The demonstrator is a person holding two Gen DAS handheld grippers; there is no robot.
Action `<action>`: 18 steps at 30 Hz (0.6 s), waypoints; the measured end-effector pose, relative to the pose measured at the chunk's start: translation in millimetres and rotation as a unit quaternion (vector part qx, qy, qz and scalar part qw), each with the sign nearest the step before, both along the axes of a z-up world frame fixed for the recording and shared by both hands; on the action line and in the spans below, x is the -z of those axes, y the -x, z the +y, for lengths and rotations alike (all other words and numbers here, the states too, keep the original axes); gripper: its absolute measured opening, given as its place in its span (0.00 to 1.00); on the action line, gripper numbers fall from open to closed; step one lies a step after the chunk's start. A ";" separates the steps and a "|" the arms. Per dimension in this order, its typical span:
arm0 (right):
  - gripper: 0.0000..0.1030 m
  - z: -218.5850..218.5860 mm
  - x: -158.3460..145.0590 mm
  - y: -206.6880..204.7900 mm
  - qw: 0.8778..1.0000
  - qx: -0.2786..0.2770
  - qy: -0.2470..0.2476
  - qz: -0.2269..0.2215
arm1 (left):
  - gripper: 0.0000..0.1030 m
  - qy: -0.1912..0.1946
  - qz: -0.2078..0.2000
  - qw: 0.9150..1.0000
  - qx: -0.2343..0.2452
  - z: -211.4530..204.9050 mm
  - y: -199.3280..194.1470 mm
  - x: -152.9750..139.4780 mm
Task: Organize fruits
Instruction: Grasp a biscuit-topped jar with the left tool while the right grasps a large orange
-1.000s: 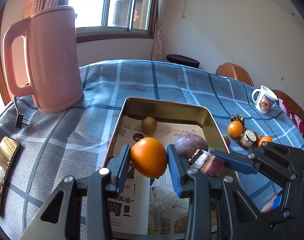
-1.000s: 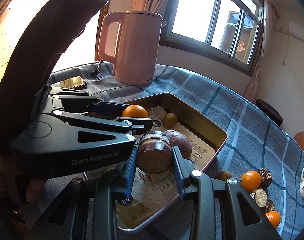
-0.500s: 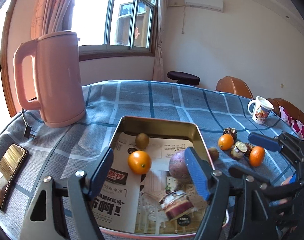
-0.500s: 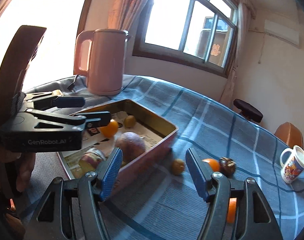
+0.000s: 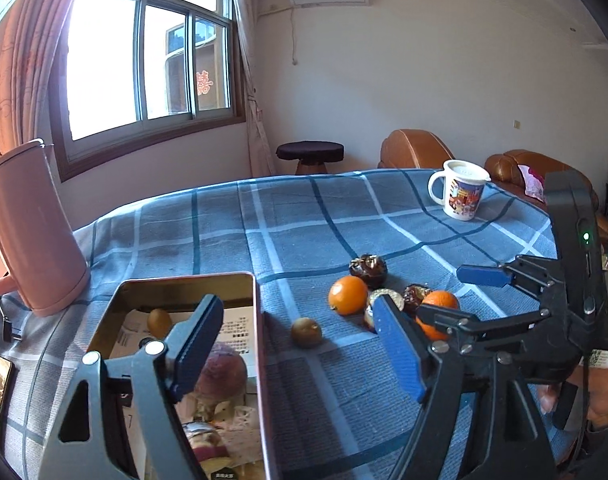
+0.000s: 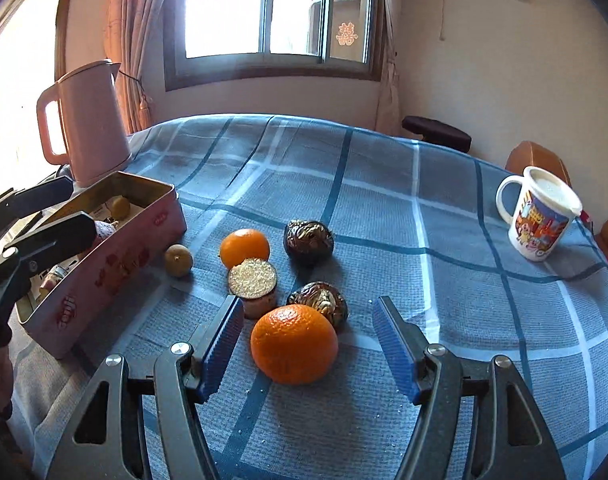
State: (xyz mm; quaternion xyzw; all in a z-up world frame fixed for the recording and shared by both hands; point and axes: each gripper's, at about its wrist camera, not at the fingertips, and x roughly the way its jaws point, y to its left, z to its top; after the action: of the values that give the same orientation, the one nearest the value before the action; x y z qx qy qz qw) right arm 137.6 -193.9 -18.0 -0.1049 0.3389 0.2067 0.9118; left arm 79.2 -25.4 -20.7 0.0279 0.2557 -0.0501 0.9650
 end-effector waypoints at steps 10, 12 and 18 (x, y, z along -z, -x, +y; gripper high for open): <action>0.47 -8.7 8.1 -0.8 0.999 -0.016 -0.008 0.035 | 0.78 -0.004 0.051 0.998 0.020 -24.8 -29.4 18.4; 0.46 -18.8 2.4 3.0 0.999 0.000 -0.028 0.019 | 0.78 -0.006 0.058 0.998 0.026 -28.7 -31.8 20.7; 0.46 -51.0 -5.3 -4.9 0.997 0.069 -0.042 -0.007 | 0.73 -0.025 0.082 0.995 0.054 -54.8 -43.8 29.4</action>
State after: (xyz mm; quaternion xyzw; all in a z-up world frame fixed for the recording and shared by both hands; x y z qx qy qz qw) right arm 142.5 -244.9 -12.7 -0.0441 0.3301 0.1566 0.9298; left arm 123.0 -80.2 -50.1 0.0616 0.3333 -0.0981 0.9357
